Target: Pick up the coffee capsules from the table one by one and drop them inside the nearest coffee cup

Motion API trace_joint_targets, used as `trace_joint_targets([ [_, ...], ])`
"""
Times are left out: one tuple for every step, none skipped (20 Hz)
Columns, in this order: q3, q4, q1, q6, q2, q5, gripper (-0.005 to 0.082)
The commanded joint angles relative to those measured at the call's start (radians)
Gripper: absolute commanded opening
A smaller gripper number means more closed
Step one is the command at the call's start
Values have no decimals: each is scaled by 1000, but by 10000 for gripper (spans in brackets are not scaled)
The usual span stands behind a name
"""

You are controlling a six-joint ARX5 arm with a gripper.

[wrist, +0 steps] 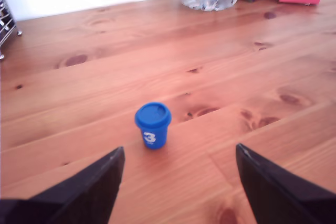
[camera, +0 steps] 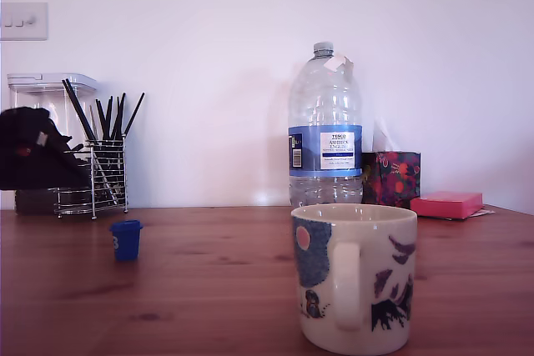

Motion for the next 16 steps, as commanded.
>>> trace_joint_targets([
  [-5,76,1,7,72,3,659],
  [1,117,1,8,119,3,659],
  [9,159,1,14,168,3,659],
  [22,187,1,14,214,3,659],
  [43,202,1,14,259,3,659],
  [67,215,1,15,303,3,659],
  [96,224,1,17,348,3,659],
  [128,226,1,22,391,3,659],
  [160,226,1,28,431,3,659],
  [195,222,1,33,473,3,659],
  [227,222,2,33,510,3,659],
  [257,218,2,33,547,3,659],
  [288,207,5,33,579,3,659],
  [317,194,5,33,607,3,659],
  [342,183,5,33,630,3,659],
  [362,169,6,33,649,3,659],
])
